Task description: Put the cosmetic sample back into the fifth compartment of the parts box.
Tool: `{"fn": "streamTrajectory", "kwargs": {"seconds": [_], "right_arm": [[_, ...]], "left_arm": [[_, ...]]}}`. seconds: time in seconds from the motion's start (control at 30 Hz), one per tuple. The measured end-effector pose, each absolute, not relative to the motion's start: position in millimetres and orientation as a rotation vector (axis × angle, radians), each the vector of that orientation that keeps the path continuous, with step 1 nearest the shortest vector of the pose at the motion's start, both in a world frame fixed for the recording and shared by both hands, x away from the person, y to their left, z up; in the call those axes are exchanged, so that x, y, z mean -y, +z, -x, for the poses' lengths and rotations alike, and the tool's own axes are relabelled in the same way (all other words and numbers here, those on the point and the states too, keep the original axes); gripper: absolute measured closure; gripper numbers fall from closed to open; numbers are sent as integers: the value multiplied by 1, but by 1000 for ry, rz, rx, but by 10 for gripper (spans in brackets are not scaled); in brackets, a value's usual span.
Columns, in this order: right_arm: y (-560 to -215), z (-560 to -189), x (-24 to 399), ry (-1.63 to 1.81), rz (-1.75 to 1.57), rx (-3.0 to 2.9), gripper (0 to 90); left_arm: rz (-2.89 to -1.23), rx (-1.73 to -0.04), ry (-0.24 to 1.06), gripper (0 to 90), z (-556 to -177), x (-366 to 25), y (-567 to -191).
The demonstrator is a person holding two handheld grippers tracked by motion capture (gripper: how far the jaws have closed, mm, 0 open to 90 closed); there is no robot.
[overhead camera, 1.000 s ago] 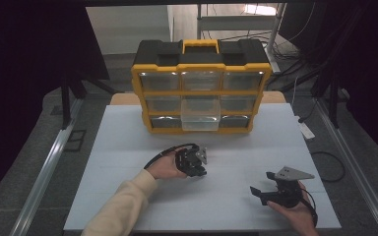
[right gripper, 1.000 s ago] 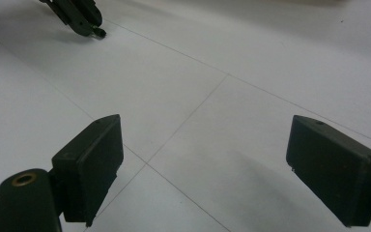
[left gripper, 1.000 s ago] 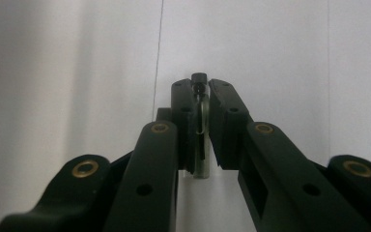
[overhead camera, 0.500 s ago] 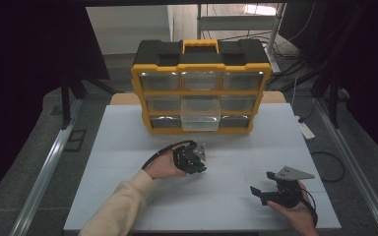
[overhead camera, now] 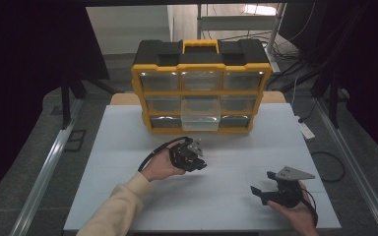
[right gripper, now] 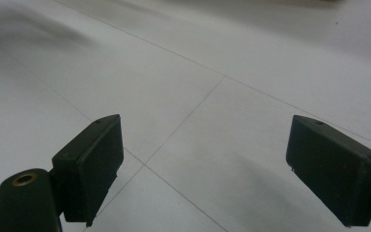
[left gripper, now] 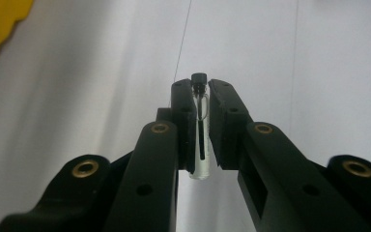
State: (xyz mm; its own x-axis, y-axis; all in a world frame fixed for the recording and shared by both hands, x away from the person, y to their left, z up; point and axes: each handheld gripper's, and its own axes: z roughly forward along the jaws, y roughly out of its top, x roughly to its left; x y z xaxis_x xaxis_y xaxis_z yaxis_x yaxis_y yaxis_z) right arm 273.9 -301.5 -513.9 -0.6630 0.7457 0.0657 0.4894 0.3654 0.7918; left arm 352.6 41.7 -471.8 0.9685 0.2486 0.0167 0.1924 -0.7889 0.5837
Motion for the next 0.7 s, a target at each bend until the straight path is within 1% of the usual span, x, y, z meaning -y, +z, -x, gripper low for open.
{"fn": "streamTrajectory", "kwargs": {"seconds": [0.7], "right_arm": [[-514, -274, 302, 1187, -1096, -2316, 138]], "left_arm": [[-2397, -435, 174, 803, -342, -55, -452]]}}
